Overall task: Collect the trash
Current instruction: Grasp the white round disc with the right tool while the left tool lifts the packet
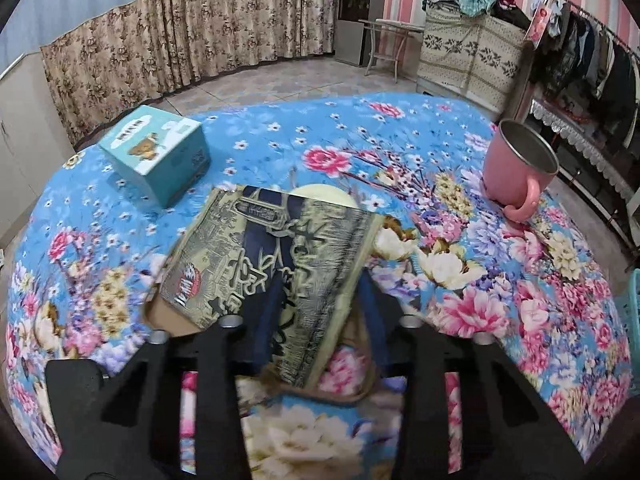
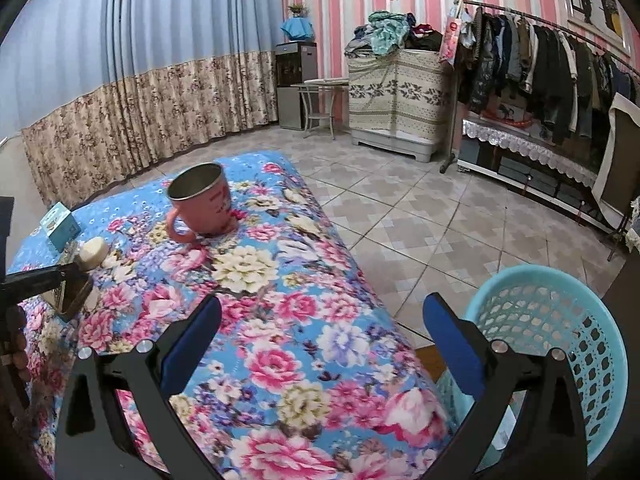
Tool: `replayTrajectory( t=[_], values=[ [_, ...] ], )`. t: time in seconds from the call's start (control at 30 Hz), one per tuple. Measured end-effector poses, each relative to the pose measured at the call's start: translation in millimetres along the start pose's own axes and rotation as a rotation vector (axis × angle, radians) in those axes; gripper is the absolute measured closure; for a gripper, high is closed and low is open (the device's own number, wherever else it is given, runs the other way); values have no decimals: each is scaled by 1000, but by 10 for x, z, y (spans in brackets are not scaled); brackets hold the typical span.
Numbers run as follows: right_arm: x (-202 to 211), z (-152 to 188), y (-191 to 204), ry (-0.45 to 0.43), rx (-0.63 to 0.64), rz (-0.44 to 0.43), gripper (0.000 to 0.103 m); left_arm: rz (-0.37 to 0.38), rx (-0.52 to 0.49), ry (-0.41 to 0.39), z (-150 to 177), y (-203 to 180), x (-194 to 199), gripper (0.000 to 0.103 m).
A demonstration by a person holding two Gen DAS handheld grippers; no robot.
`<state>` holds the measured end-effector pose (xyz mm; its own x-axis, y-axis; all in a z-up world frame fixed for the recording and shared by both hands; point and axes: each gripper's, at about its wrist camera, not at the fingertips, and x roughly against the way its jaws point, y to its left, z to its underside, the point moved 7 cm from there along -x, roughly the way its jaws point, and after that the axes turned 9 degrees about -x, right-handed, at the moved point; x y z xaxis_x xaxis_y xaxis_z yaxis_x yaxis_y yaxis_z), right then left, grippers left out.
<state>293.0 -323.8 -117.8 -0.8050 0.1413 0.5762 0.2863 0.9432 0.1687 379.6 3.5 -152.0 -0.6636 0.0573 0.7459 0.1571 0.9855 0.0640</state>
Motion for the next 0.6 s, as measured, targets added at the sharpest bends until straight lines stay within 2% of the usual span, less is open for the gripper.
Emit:
replayTrajectory(
  t=[0.23, 0.37, 0.5, 0.6],
  values=[
    [-119, 67, 539, 34, 49, -66, 5, 40, -8, -63, 51, 318, 386, 93],
    [-240, 113, 993, 40, 95, -103, 5, 66, 0, -102, 44, 571, 619, 95],
    [-419, 199, 1576, 68, 130, -159, 5, 46, -6, -160, -26, 866, 904, 96],
    [-556, 272, 2054, 90, 162, -198, 5, 5, -23, -206, -91, 1115, 1018, 96]
  ],
)
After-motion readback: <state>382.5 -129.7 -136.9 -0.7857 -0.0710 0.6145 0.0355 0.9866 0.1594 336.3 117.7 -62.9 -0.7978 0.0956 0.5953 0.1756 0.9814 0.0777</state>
